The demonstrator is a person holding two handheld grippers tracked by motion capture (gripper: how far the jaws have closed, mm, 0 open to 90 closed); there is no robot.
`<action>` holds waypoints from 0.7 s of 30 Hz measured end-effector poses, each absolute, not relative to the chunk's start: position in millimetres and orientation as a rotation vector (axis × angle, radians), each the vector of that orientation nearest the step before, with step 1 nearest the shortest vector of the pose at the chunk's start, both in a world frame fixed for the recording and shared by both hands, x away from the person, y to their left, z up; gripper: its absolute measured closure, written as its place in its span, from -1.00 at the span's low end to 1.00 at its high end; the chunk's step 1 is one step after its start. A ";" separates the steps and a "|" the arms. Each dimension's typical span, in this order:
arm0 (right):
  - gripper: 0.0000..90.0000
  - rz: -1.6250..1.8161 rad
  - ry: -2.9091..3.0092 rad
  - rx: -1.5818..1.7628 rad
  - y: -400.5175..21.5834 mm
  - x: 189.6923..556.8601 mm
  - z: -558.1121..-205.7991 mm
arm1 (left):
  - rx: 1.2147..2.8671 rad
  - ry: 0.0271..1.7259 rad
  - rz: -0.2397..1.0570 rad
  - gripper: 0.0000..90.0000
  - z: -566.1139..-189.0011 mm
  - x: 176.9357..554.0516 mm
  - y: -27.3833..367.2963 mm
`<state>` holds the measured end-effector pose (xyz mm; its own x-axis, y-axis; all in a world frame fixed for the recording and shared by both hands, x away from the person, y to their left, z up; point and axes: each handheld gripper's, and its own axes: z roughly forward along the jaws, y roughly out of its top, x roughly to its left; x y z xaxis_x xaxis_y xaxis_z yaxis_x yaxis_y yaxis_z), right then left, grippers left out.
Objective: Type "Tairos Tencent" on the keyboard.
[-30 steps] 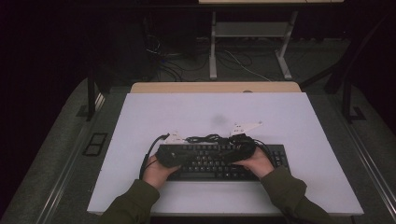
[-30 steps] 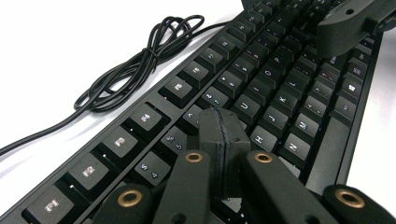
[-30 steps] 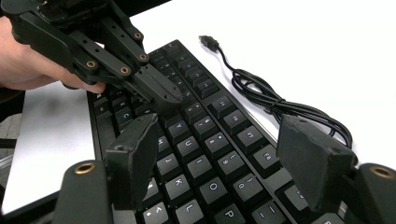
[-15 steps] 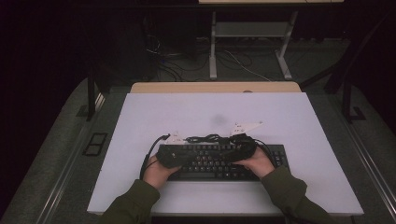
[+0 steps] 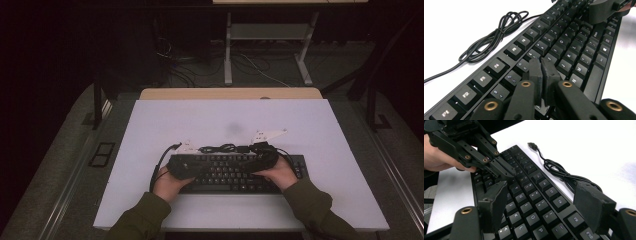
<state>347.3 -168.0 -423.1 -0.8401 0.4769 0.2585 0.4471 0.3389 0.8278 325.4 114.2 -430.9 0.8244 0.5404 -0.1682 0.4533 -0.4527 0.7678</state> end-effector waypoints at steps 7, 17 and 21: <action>-0.50 1.567 2.530 0.864 -181.2 340.9 -421.6 | 2.092 0.739 0.119 0.37 -427.7 319.7 123.0; -0.61 1.546 2.481 0.883 -206.6 326.5 -421.7 | 2.041 0.735 0.136 -0.22 -421.9 307.4 143.8; -0.67 1.542 2.461 0.898 -219.0 319.2 -421.6 | 2.023 0.738 0.153 -0.40 -420.2 301.8 151.2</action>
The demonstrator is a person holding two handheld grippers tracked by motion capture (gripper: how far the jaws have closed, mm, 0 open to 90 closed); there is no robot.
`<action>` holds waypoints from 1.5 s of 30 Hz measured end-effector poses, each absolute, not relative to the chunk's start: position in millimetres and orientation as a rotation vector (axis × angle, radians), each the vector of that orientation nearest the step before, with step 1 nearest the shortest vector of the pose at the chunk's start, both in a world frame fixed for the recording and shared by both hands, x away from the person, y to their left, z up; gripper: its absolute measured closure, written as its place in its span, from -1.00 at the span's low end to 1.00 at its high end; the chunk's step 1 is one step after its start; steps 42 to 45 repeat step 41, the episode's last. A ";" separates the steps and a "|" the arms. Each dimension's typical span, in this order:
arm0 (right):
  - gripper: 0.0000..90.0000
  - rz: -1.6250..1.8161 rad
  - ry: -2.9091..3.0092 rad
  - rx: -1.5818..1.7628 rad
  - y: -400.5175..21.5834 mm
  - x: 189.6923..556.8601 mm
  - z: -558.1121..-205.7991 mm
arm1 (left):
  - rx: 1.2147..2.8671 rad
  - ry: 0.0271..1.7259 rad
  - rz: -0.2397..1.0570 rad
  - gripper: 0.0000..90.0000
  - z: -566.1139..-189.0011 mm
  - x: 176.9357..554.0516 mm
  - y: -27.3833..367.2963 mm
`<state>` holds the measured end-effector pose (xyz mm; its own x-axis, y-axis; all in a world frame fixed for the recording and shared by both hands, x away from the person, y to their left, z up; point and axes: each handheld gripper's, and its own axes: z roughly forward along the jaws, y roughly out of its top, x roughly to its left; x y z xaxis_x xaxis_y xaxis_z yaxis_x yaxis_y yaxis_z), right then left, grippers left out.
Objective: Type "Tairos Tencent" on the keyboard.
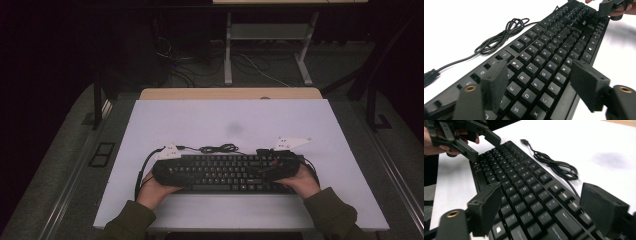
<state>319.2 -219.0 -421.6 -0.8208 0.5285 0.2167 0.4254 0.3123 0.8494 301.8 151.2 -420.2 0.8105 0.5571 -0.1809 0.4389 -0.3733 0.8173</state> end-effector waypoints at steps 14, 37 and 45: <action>-0.67 1.500 2.391 0.948 -263.6 291.9 -426.5 | 1.965 0.798 0.197 -0.70 -421.5 283.2 181.1; -0.67 1.458 2.371 1.001 -295.1 273.2 -439.0 | 1.980 0.841 0.239 -1.00 -426.8 282.7 183.7; -0.67 1.458 2.372 1.000 -294.8 272.8 -439.1 | 1.981 0.839 0.240 -1.00 -426.5 282.7 182.8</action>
